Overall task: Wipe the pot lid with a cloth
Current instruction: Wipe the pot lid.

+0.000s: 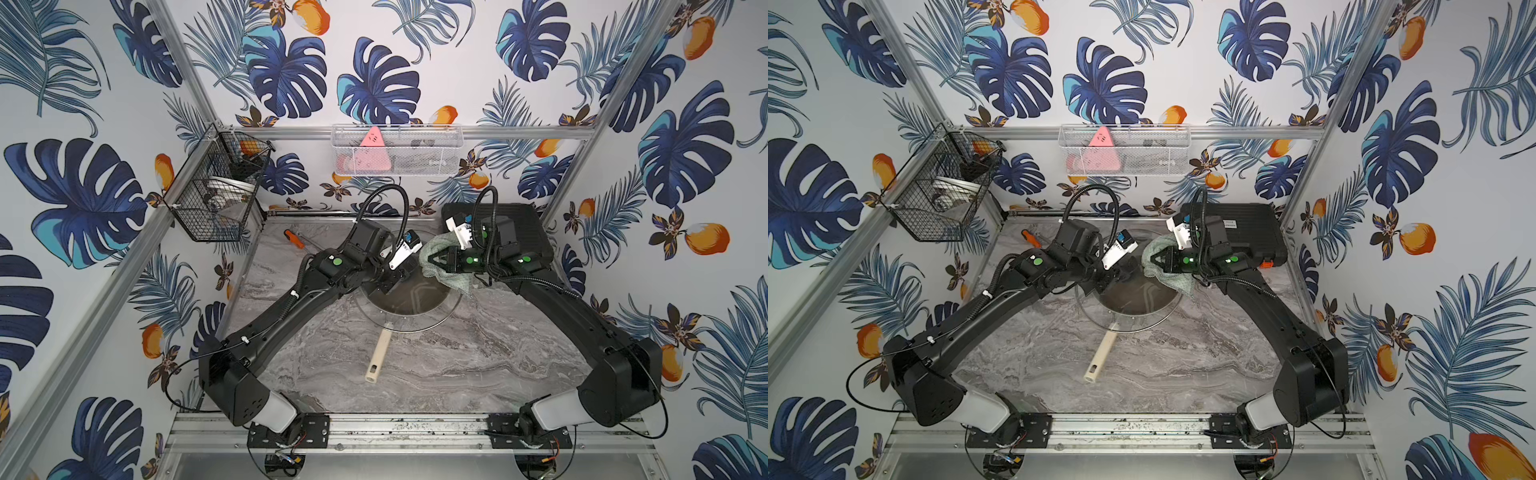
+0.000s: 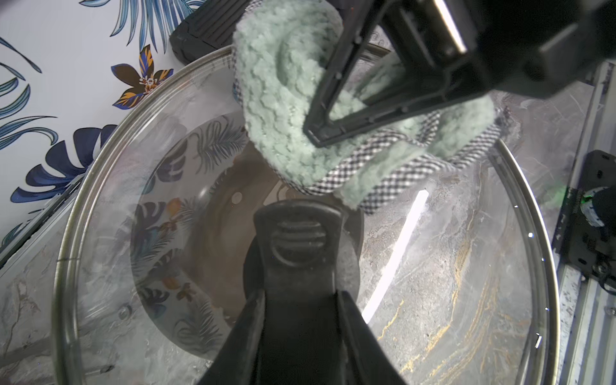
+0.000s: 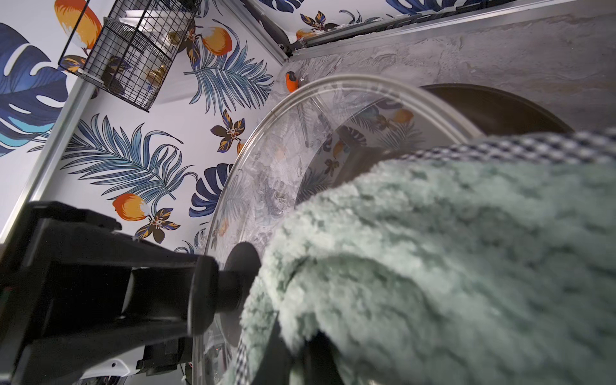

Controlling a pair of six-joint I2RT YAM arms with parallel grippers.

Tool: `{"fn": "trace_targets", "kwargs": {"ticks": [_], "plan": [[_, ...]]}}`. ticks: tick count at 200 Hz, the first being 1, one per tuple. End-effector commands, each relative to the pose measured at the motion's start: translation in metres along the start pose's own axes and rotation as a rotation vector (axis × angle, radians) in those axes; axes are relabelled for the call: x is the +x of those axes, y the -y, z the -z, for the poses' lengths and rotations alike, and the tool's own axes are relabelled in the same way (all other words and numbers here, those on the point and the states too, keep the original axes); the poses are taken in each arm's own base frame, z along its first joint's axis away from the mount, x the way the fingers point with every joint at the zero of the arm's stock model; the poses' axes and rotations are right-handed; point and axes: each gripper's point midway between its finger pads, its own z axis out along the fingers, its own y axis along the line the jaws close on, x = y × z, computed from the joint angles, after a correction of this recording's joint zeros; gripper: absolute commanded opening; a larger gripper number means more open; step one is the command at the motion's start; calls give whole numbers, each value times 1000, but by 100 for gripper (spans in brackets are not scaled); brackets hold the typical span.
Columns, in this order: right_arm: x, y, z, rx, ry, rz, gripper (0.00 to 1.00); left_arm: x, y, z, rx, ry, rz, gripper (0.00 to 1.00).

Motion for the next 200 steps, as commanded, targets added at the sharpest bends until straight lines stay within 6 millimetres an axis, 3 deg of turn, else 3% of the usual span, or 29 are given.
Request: {"fn": "trace_targets", "kwargs": {"ticks": [1, 125, 200], "plan": [[2, 1, -3, -3, -32, 13, 0, -37, 9, 11, 46, 165, -120, 0], [-20, -8, -31, -118, -72, 22, 0, -48, 24, 11, 124, 210, -290, 0], [-39, -32, -48, -277, -98, 35, 0, -55, 21, 5, 121, 217, -307, 0]]}}
